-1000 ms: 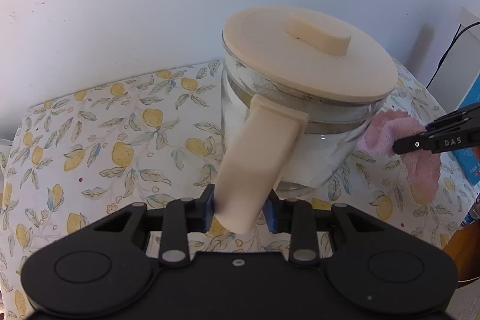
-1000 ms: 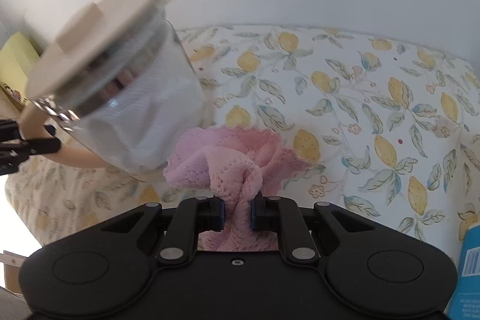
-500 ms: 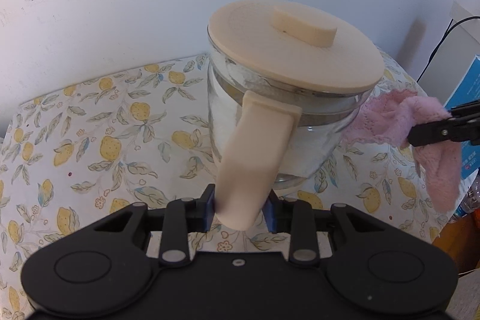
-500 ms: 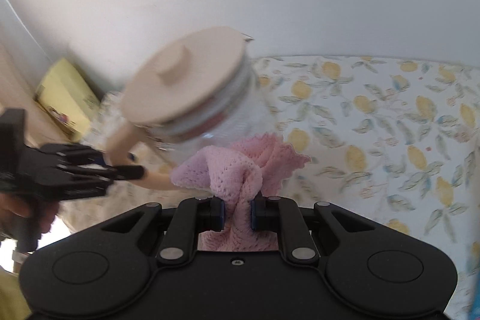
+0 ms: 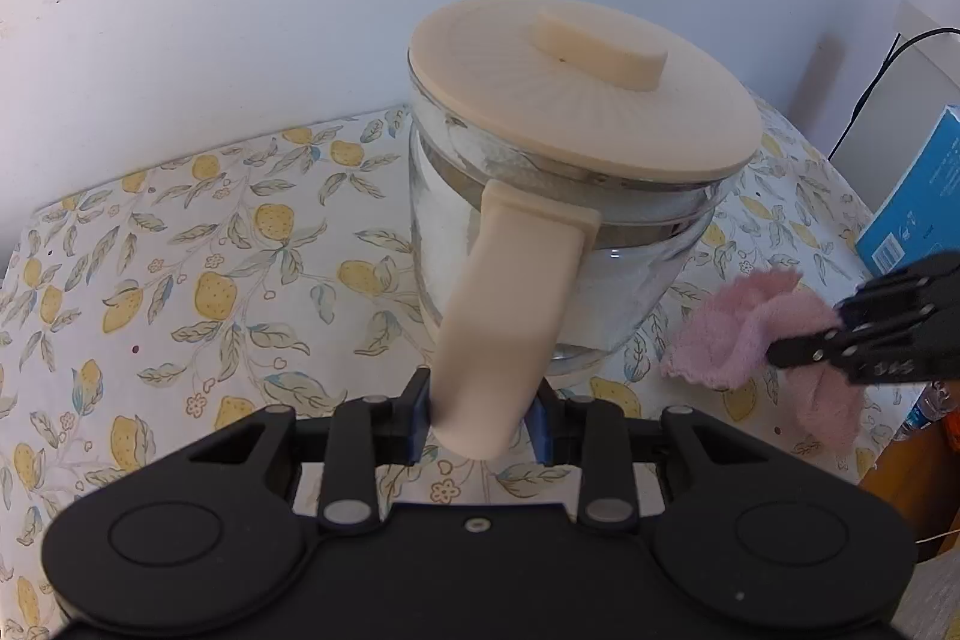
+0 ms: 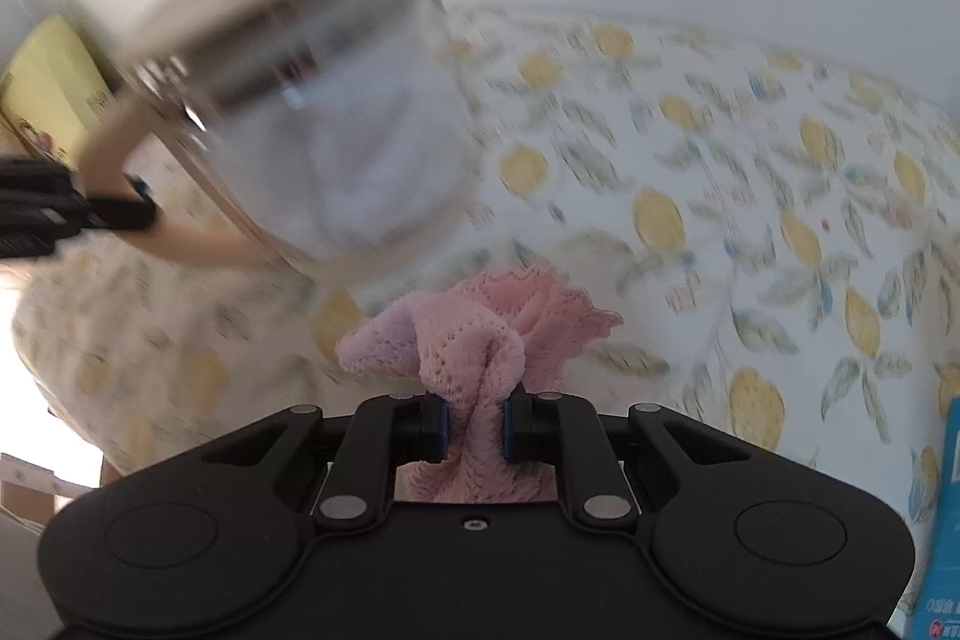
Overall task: Clean container
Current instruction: 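Lift the pitcher by its handle with the left gripper while the right gripper raises the pink cloth, then bring the pink cloth in the right gripper against the pitcher's glass side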
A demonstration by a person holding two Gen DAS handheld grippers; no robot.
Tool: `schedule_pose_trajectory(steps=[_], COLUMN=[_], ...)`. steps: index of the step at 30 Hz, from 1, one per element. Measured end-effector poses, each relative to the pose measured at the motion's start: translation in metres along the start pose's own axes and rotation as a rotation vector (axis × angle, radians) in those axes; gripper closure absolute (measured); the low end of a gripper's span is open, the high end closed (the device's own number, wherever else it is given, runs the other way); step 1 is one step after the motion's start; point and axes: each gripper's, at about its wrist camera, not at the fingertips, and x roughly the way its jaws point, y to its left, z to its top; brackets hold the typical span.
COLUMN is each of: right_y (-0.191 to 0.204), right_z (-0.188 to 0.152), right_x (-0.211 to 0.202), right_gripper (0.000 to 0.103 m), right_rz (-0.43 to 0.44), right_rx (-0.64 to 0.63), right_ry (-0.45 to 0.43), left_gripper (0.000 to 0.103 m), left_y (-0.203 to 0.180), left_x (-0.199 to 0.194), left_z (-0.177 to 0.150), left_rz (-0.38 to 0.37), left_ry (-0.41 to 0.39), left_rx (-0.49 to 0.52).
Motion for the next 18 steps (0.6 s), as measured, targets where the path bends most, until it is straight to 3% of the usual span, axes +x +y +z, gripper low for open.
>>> schedule_pose_trajectory(steps=[4, 7, 13, 15, 16, 18], right_y=[-0.006, -0.006, -0.010, -0.011, -0.010, -0.010], right_z=[-0.005, -0.002, 0.001, 0.004, 0.005, 0.008], right_x=[0.010, 0.007, -0.021, -0.032, -0.034, -0.035], right_gripper=[0.082, 0.073, 0.062, 0.049, 0.042, 0.040], right_rz=[-0.055, -0.071, 0.045, 0.111, 0.114, 0.089], right_rx=[-0.020, -0.071, -0.163, -0.196, -0.211, -0.227], right_ry=[-0.005, -0.028, -0.030, -0.006, 0.003, -0.021], left_gripper=[0.072, 0.072, 0.072, 0.073, 0.073, 0.073], left_y=[0.000, 0.000, 0.000, 0.000, 0.000, 0.000], left_x=[0.002, 0.003, 0.006, 0.008, 0.009, 0.010], left_z=[0.002, 0.002, 0.001, 0.000, 0.000, -0.003], left_rz=[0.005, 0.007, 0.006, 0.006, 0.007, 0.013], left_ry=[0.014, 0.021, 0.033, 0.043, 0.046, 0.052], left_rx=[0.004, -0.002, -0.010, -0.009, -0.009, -0.010])
